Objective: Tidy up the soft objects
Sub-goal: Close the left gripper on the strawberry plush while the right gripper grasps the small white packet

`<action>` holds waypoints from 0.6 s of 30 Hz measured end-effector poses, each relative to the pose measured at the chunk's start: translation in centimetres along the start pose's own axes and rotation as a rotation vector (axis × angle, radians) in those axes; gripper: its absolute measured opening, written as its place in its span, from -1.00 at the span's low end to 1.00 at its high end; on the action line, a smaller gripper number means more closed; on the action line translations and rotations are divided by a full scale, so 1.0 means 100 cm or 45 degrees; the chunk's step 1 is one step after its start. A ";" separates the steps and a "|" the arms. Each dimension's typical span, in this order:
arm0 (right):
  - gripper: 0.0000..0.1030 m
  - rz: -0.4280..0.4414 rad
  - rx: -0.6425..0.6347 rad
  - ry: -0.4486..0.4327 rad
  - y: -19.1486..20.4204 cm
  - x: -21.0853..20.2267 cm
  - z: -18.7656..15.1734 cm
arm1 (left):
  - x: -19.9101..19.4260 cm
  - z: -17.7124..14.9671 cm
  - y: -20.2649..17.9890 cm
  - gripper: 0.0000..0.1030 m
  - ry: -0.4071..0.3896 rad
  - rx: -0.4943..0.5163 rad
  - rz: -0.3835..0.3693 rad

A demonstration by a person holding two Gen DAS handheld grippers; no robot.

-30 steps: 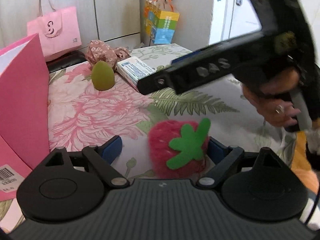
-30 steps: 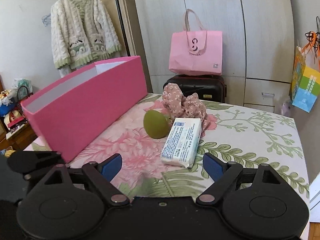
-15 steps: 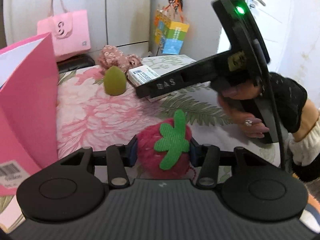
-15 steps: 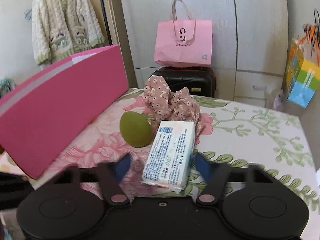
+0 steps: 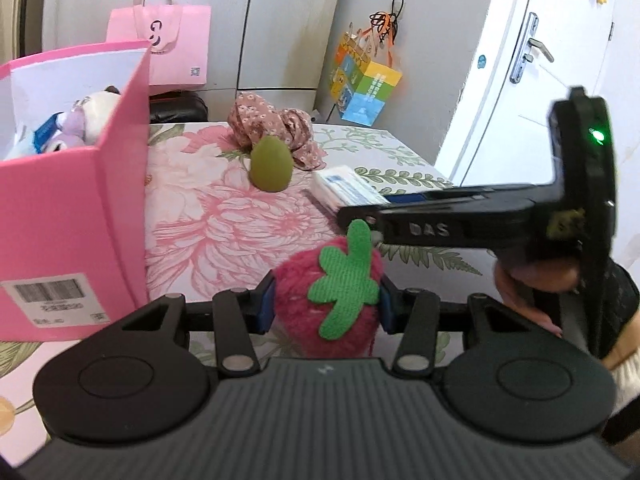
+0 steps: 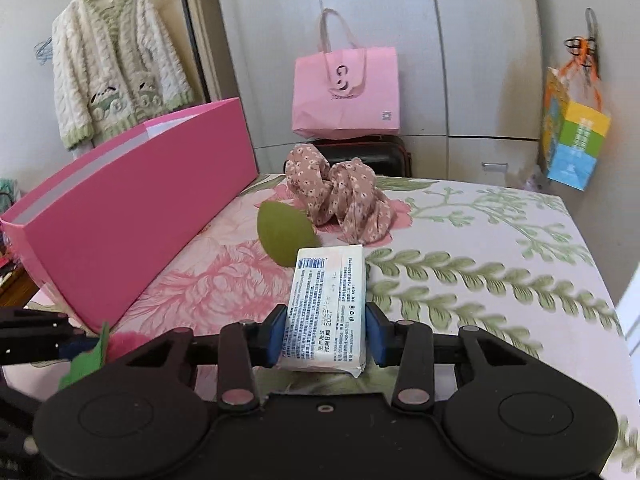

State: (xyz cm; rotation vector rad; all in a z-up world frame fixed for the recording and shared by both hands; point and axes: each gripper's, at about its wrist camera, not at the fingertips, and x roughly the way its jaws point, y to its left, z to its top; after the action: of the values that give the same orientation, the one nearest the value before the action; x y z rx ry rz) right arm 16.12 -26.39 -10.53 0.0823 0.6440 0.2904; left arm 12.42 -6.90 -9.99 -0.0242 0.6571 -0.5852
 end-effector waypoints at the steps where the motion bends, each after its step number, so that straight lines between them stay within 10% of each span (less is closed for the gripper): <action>1: -0.11 -0.012 0.013 -0.003 0.000 -0.003 -0.002 | -0.001 0.000 0.001 -0.09 0.002 -0.004 0.006; 18: -0.11 -0.060 0.062 -0.003 0.036 -0.070 -0.049 | -0.041 -0.015 0.005 -0.09 0.014 -0.017 0.116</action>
State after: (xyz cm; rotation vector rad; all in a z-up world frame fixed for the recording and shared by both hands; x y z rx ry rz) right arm 6.99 -25.03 -9.81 0.1140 0.6496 0.2293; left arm 9.16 -4.15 -8.97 -0.0038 0.6696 -0.4935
